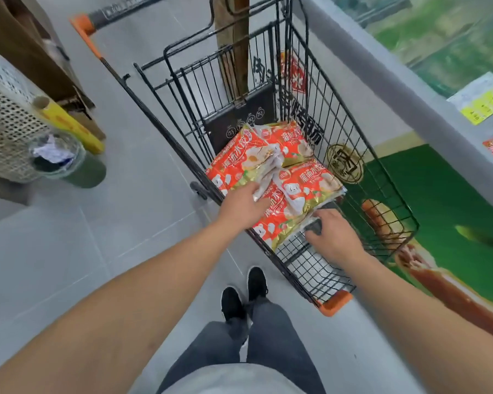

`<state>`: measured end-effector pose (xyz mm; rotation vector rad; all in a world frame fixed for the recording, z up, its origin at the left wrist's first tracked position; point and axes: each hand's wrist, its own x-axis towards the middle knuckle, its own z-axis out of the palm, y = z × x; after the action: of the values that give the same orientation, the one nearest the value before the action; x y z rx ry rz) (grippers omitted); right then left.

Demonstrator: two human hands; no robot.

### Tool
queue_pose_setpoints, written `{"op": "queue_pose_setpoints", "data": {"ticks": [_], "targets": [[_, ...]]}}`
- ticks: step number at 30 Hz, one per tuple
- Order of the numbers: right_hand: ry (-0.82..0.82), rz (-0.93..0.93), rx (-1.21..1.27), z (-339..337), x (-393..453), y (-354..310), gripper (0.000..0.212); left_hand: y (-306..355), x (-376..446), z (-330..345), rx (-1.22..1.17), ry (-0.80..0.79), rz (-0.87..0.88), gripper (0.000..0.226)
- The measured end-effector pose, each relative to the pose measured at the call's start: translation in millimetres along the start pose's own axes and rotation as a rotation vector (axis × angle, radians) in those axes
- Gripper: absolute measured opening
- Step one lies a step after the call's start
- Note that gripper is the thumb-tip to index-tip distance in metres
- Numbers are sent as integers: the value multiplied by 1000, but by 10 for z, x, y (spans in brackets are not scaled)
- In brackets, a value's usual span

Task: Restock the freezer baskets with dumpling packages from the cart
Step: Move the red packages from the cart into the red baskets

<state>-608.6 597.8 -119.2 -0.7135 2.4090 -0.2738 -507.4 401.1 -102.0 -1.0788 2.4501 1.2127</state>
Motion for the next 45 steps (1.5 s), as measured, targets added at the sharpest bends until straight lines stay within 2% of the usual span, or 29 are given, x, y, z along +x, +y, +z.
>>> {"op": "queue_pose_setpoints", "data": {"ticks": [11, 15, 18, 20, 22, 24, 27, 31, 32, 34, 36, 39, 41, 43, 45], "targets": [[-101, 55, 2, 235, 952, 231, 54, -50, 933, 365, -146, -148, -155, 56], [-142, 50, -19, 373, 1363, 351, 65, -93, 1272, 581, -218, -188, -252, 55], [-188, -21, -100, 583, 1692, 402, 71, -176, 1543, 765, -255, -200, -338, 53], [-228, -40, -249, 761, 1858, 393, 77, -259, 1696, 883, -259, -188, -391, 46], [-175, -33, -342, 823, 1939, 378, 69, -272, 1775, 959, -289, -182, -418, 34], [-87, -36, -340, 813, 1995, 393, 51, -246, 1826, 1041, -326, -188, -446, 22], [-8, 3, -192, 728, 2011, 477, 26, -172, 1845, 1166, -424, -243, -503, 20], [70, -66, -7, 601, 1857, 636, 15, -7, 1859, 1305, -569, -321, -545, 38], [83, -101, 31, 577, 1777, 638, 13, 19, 1854, 1330, -614, -330, -571, 38], [76, -152, 83, 574, 1616, 604, 9, 38, 1820, 1353, -695, -325, -637, 22], [-13, -183, 128, 632, 1484, 563, 12, -25, 1768, 1353, -631, -274, -653, 6], [-192, -195, 169, 635, 1515, 614, 38, -281, 1723, 1317, -288, -278, -544, 13], [-117, -143, 171, 582, 1684, 769, 38, -423, 1720, 1273, -195, -288, -535, 13], [7, 42, 154, 532, 1906, 971, 32, -494, 1743, 1218, -130, -249, -537, 11], [-17, 288, 267, 486, 2091, 1078, 38, -551, 1787, 1218, -140, -205, -561, 15]]}}
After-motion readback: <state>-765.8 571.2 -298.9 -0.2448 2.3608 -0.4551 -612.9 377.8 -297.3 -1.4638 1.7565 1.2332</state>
